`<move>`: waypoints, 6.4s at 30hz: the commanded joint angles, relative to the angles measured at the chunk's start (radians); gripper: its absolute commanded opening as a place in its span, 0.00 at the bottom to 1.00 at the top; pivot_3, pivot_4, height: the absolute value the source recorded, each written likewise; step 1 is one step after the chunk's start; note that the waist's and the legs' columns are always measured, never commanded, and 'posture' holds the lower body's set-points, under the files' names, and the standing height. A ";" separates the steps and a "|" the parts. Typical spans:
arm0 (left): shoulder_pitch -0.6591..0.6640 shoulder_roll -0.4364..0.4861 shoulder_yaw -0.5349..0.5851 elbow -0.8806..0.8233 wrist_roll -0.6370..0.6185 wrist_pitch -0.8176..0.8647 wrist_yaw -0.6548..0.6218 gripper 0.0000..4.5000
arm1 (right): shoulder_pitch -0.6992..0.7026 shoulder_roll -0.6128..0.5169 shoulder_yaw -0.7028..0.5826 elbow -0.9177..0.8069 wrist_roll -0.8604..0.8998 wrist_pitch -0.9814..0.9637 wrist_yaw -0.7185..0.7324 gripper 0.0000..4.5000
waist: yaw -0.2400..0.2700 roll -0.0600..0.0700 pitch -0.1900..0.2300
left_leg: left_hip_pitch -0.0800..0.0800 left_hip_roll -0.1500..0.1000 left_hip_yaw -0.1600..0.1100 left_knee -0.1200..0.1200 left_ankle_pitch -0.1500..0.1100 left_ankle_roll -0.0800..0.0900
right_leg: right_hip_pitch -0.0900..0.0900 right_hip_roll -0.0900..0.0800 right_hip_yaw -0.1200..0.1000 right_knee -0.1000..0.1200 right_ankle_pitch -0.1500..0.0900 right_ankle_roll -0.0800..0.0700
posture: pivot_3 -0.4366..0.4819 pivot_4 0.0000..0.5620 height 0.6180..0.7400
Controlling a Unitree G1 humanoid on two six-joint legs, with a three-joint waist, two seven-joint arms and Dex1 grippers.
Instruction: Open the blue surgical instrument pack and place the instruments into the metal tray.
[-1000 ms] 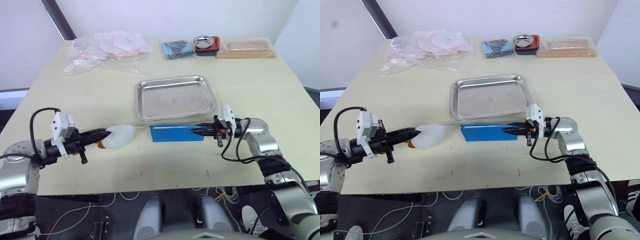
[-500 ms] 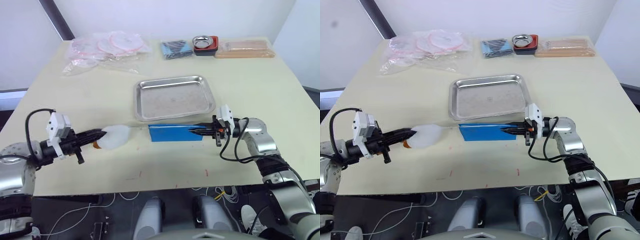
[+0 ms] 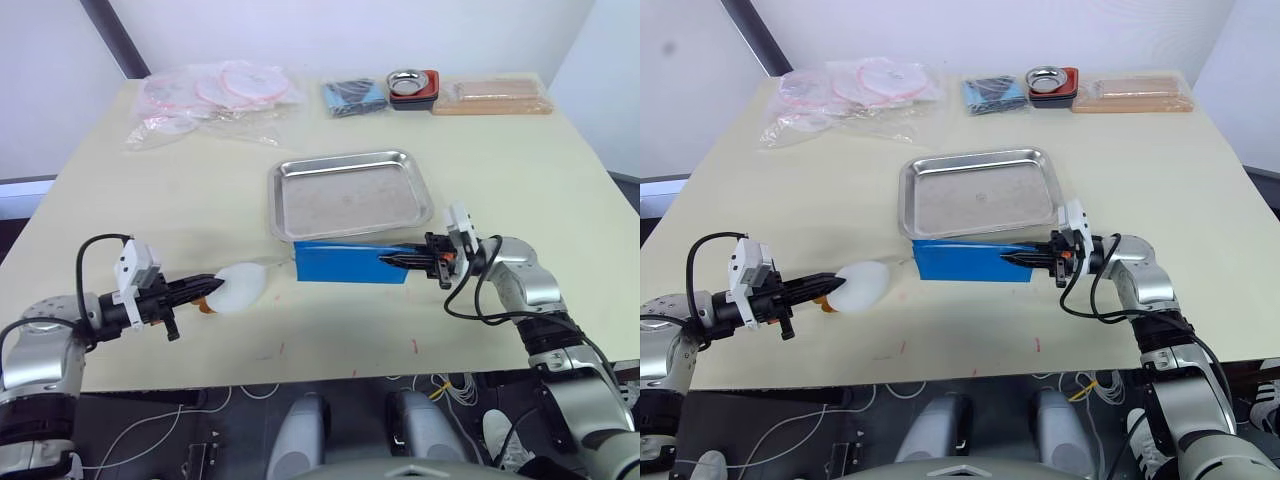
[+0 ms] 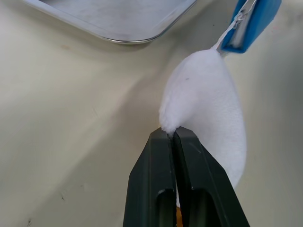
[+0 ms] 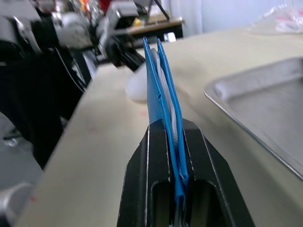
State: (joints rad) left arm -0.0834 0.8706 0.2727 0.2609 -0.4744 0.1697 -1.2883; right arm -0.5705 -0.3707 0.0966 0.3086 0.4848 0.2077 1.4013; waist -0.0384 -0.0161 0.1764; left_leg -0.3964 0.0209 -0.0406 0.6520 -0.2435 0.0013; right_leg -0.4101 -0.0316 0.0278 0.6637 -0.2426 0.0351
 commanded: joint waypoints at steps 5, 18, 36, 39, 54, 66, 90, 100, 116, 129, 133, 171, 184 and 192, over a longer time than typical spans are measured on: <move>-0.006 -0.020 0.008 0.031 -0.016 -0.002 -0.018 0.01 | -0.014 0.039 -0.097 -0.088 0.110 0.056 -0.059 0.00 | 0.000 0.000 0.000 | 0.000 0.000 0.000 0.000 0.000 0.000 | 0.000 0.000 0.000 0.000 0.000 0.000 | 0.48 0.27 1.00; -0.048 -0.012 0.028 0.047 -0.034 -0.041 -0.061 0.01 | -0.025 -0.001 -0.044 -0.041 -0.033 -0.103 -0.018 0.00 | 0.001 0.000 0.000 | -0.001 -0.001 0.000 0.000 0.000 0.000 | -0.001 0.000 0.000 0.000 0.000 0.000 | 0.48 0.27 1.00; -0.159 0.040 0.029 0.133 0.016 -0.090 -0.086 0.77 | -0.002 0.004 0.039 -0.012 -0.134 -0.212 -0.002 0.00 | 0.000 0.000 0.000 | -0.001 0.000 0.001 0.000 0.000 0.000 | -0.001 0.001 0.001 0.000 0.000 0.000 | 0.48 0.27 1.00; -0.185 0.046 0.043 0.138 0.003 -0.103 -0.091 0.92 | -0.009 -0.002 0.034 0.003 -0.133 -0.215 0.003 0.00 | 0.000 0.000 0.000 | -0.001 0.000 0.001 0.000 0.000 0.000 | -0.001 0.001 0.001 0.000 0.000 0.000 | 0.48 0.27 1.00; -0.255 0.004 -0.001 -0.059 -0.080 0.031 -0.105 0.97 | -0.032 0.005 0.032 0.042 -0.128 -0.214 0.014 0.00 | 0.000 0.000 0.000 | -0.001 0.000 0.001 0.000 0.000 0.000 | -0.001 0.002 0.001 0.001 0.000 0.000 | 0.48 0.27 1.00; -0.330 -0.094 -0.164 -0.004 0.024 -0.067 -0.132 0.97 | -0.021 0.007 0.039 0.039 -0.132 -0.198 0.013 0.00 | 0.000 -0.001 0.000 | -0.001 -0.001 0.002 0.001 0.000 0.000 | -0.001 0.002 0.001 0.001 0.000 0.000 | 0.48 0.27 1.00; -0.401 -0.208 -0.242 0.090 0.071 -0.121 -0.172 0.97 | -0.011 0.000 0.041 0.010 -0.125 -0.173 0.010 0.00 | 0.000 -0.001 0.000 | -0.001 -0.001 0.001 0.001 0.000 0.000 | -0.001 0.002 0.001 0.002 0.000 0.000 | 0.48 0.27 1.00; -0.369 -0.223 -0.249 0.067 0.060 -0.090 -0.199 0.97 | -0.012 -0.003 0.042 0.014 -0.129 -0.168 0.013 0.00 | 0.000 -0.001 0.000 | -0.001 -0.001 0.001 0.001 0.000 0.000 | -0.001 0.002 0.001 0.002 0.000 0.000 | 0.48 0.27 1.00; -0.354 -0.231 -0.230 0.058 0.043 -0.074 -0.216 0.03 | -0.004 -0.003 0.042 0.016 -0.130 -0.166 0.007 0.00 | 0.000 -0.001 0.000 | -0.001 -0.001 0.001 0.002 0.000 0.000 | -0.001 0.002 0.001 0.002 0.000 0.000 | 0.48 0.27 1.00; -0.319 -0.229 -0.233 -0.007 0.024 0.017 -0.175 0.00 | 0.018 -0.070 -0.007 -0.171 -0.001 0.119 -0.018 0.82 | 0.001 -0.001 0.000 | -0.001 -0.001 0.000 0.002 0.000 0.000 | -0.001 0.002 0.001 0.003 0.000 0.000 | 0.48 0.27 1.00; -0.324 -0.237 -0.240 -0.004 0.029 0.019 -0.164 0.00 | 0.013 -0.062 -0.085 -0.263 0.112 0.228 -0.095 0.97 | 0.002 -0.001 0.000 | -0.001 -0.001 0.000 0.002 0.000 0.000 | -0.001 0.002 0.001 0.003 0.000 0.000 | 0.48 0.27 1.00; -0.352 -0.332 -0.283 0.092 0.107 -0.014 -0.049 0.00 | 0.299 -0.248 0.160 -0.312 -0.134 0.106 -0.061 0.01 | 0.026 -0.001 -0.001 | -0.001 -0.004 0.003 0.004 0.000 0.000 | 0.001 0.003 -0.001 0.003 0.000 0.000 | 0.48 0.27 1.00; -0.425 -0.372 -0.382 0.297 0.300 -0.121 0.082 0.00 | 0.329 -0.238 0.163 -0.284 -0.176 0.025 -0.081 0.01 | 0.029 0.003 -0.009 | 0.003 -0.007 0.004 0.004 0.000 0.000 | 0.005 0.003 -0.003 0.002 0.000 0.000 | 0.48 0.27 1.00; -0.393 -0.369 -0.430 0.211 0.316 -0.024 0.070 0.00 | 0.331 -0.257 0.140 -0.326 -0.146 0.050 -0.079 0.01 | 0.028 0.008 -0.013 | 0.013 -0.011 0.003 0.001 0.000 0.000 | 0.015 0.014 -0.001 0.001 -0.003 -0.002 | 0.48 0.27 1.00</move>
State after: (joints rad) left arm -0.5218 0.5034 -0.0903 0.4609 -0.1978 0.0926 -1.2119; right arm -0.2460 -0.6124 0.2590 0.0199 0.3199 0.2419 1.3187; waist -0.0102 -0.0080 0.1638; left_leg -0.3834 0.0097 -0.0372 0.6533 -0.2436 0.0019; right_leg -0.3949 -0.0180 0.0277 0.6641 -0.2458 0.0330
